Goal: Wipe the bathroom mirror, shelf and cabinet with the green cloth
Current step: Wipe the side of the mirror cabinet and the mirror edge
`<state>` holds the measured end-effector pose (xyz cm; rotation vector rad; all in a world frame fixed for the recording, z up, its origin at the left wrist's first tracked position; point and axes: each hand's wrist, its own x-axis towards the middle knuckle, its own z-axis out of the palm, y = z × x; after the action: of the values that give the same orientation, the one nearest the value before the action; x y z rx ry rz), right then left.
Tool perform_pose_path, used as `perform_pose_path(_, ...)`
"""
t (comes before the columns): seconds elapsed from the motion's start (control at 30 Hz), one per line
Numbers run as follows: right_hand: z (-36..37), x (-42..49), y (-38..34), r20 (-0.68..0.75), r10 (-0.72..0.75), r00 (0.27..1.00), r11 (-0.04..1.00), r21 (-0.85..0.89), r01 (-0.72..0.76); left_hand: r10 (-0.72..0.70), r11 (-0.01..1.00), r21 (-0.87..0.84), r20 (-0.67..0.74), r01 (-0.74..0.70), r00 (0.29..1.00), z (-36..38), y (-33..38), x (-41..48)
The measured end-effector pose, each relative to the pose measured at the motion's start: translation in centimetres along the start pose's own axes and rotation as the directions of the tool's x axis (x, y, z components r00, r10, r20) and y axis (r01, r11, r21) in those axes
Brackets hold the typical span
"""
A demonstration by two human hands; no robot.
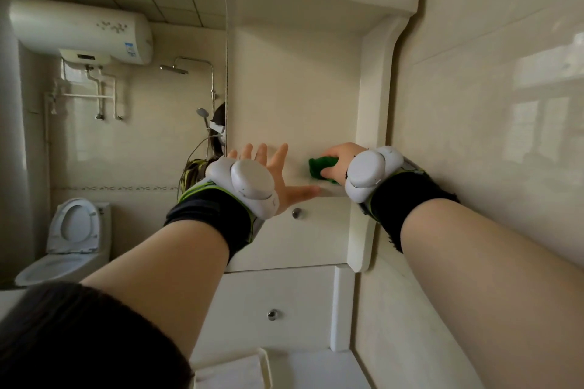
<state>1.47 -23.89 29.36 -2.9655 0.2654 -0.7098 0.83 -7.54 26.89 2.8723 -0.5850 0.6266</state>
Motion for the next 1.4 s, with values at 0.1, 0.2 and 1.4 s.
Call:
perform_pose_path(0.1,0.1,-0.2,-0.2,0.038,0.049,0.998,0.999,-0.013,-0.049,0.006,1.000,-0.001,0.021,-0.006,1.000,0.2,-0.2,0.1)
perform_pose_path(0.2,-0.1,-1.0,-0.5,0.131,0.064,0.989,0.997,0.041,-0.070,0.015,1.000,-0.008,0.005,-0.015,1.000,0.2,-0.1,0.1)
perform_pose_path(1.4,-0.7,-5.1,-1.0,-0.217,0.101,0.971,0.989,0.126,-0.075,0.153,0.988,0.035,-0.093,-0.150,0.984,0.9,-1.1,0.9)
